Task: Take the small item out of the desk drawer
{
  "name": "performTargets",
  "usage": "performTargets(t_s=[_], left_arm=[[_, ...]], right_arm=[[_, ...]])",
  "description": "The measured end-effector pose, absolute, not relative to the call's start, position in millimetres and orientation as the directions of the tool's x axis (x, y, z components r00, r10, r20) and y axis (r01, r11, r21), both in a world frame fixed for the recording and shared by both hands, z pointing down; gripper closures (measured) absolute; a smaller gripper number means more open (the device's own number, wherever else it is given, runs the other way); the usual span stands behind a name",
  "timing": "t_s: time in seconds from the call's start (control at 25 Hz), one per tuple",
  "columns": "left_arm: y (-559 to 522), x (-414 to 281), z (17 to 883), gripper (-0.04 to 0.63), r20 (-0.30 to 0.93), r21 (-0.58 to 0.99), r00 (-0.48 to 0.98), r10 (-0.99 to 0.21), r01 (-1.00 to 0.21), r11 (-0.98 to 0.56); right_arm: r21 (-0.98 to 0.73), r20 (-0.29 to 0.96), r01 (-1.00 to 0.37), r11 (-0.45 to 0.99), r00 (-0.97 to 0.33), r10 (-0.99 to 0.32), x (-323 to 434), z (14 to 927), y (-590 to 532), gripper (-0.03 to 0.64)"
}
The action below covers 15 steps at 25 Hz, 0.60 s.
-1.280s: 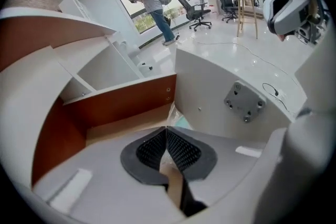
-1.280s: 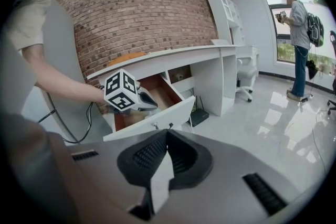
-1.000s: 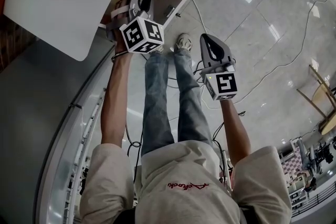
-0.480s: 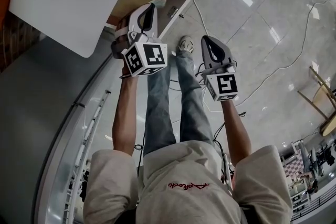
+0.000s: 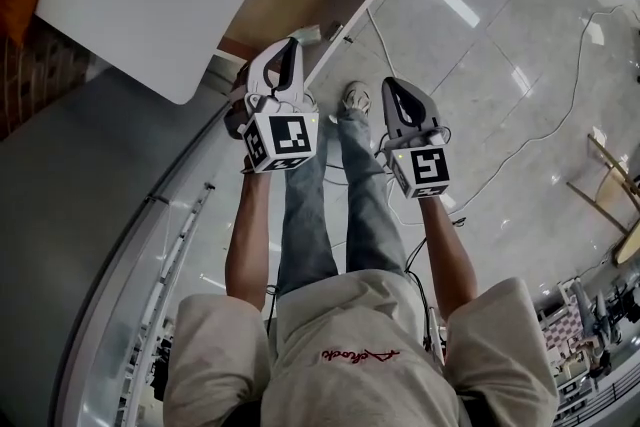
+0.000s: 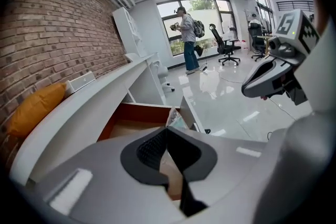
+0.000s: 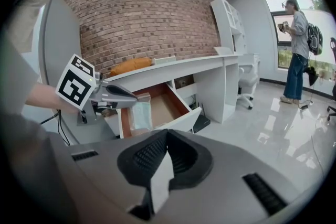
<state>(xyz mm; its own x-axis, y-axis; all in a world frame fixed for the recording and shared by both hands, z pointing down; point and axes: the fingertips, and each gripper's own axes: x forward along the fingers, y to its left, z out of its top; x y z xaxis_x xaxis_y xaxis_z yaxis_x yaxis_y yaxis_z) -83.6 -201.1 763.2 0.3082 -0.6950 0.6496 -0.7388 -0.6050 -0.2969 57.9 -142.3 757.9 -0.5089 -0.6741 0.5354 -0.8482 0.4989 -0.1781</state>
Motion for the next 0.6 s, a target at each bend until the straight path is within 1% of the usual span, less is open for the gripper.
performTargets(t_s=[0.24, 0.6], left_arm=[[-204.9, -81.0, 730.5, 0.583, 0.588, -0.164, 0.365, -0.721, -0.820, -0.549], [-201.2, -80.7, 664.9, 0.583, 0.538, -0.149, 0.381, -0.752, -0.835, -0.530]], right_arm=[[-0.157, 0.501, -0.859, 0.488, -0.495, -0.710, 61.4, 731.0, -151.7, 0.606], [-0.115, 0.447, -0.876, 0.467, -0.466, -0.764, 69.3, 665.2, -167.4, 0.606]])
